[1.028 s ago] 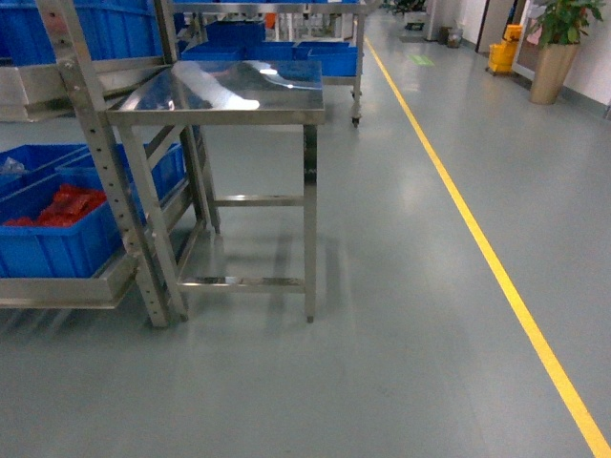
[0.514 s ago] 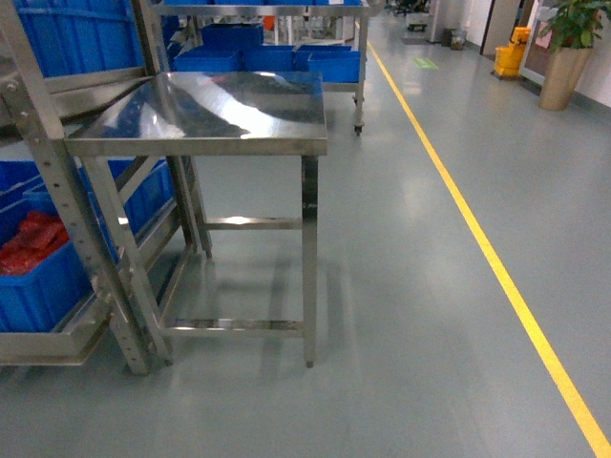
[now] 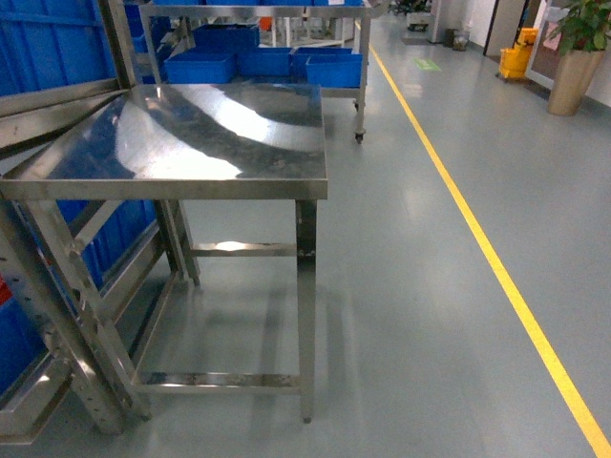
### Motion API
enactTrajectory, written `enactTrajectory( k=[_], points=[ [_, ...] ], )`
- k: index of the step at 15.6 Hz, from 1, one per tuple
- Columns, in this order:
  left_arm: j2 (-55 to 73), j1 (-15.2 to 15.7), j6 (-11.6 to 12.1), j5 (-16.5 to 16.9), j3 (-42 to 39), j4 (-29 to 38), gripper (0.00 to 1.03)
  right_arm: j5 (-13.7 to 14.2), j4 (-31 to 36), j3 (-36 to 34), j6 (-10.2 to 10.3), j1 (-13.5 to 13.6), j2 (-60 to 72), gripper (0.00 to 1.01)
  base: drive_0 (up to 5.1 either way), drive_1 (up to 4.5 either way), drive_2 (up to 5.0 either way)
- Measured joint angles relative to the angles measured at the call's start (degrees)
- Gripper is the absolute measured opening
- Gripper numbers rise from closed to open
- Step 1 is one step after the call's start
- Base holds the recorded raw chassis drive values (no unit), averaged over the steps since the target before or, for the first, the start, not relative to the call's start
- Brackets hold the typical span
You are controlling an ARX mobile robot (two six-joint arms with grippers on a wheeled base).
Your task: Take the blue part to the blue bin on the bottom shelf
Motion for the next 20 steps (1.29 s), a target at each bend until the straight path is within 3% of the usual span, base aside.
enactTrajectory(
  k=[5, 20],
  points=[
    [0.2, 0.0, 0.0, 0.02, 0.0, 0.07, 0.43, 0.0, -0.02, 0.0, 0.0, 0.0, 0.0, 0.98, 0.0, 0.87, -0.9],
    [0.02, 0.0, 0.0, 0.04, 0.0, 0.04, 0.43, 0.02, -0.07, 0.0, 0.02, 0.0, 0.0, 0.98, -5.0, 2.48, 2.5]
  ],
)
